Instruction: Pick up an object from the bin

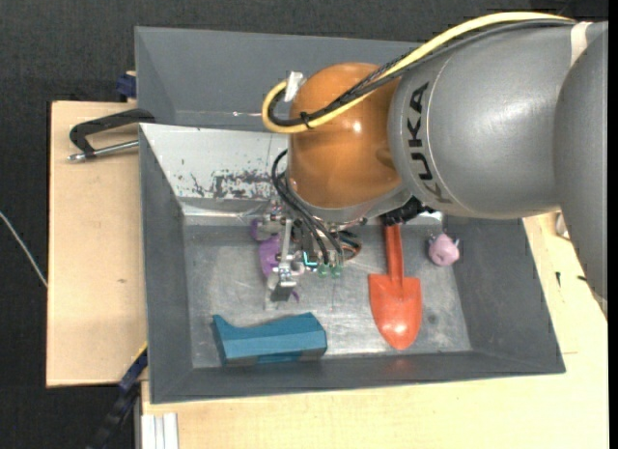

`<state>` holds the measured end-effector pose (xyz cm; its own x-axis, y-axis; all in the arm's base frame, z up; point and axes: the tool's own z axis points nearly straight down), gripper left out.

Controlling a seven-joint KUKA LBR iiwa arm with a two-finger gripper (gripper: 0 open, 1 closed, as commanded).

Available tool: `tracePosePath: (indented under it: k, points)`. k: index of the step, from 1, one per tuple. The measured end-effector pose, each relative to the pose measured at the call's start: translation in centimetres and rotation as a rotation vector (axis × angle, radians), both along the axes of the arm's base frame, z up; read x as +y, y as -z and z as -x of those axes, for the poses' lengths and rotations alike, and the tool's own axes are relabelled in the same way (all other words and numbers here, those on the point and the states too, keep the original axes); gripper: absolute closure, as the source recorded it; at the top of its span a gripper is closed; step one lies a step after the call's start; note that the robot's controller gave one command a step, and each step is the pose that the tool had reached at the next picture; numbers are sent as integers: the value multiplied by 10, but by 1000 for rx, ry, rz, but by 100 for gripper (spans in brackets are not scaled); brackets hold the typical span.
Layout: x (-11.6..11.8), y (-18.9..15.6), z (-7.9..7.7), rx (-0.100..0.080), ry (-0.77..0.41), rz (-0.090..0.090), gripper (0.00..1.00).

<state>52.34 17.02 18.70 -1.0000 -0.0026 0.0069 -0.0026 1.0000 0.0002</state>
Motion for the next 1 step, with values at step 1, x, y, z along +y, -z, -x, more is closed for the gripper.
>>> tracePosePath:
  k: [1]
  points:
    - [-1,-4,-2,-8,2,-1,0]
